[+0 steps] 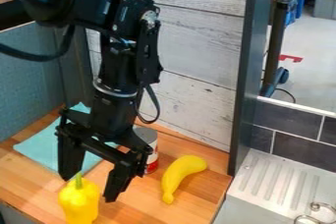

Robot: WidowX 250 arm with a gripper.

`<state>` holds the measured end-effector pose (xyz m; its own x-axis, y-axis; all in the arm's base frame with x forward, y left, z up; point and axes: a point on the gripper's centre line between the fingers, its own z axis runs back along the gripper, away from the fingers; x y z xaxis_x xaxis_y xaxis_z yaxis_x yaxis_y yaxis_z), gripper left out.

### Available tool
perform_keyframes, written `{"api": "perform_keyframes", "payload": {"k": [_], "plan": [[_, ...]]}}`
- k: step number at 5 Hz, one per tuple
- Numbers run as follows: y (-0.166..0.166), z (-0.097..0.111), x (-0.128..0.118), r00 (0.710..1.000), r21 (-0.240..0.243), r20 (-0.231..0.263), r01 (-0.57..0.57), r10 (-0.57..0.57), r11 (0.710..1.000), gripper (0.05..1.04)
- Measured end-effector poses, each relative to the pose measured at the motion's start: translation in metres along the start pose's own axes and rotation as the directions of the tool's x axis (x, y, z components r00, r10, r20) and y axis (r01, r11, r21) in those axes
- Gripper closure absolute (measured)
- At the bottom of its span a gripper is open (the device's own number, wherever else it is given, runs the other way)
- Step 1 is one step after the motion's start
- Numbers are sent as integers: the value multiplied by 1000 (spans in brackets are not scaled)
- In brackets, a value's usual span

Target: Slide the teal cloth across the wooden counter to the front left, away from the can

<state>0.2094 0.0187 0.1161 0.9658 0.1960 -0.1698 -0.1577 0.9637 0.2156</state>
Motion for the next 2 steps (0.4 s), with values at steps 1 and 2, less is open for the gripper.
{"api": "perform_keyframes", "payload": {"k": [1,2], "plan": [[-1,-4,-1,1000,2,-15,3,-3,1000,87],[41,-10,2,998,-34,21,-57,58,998,87]]}}
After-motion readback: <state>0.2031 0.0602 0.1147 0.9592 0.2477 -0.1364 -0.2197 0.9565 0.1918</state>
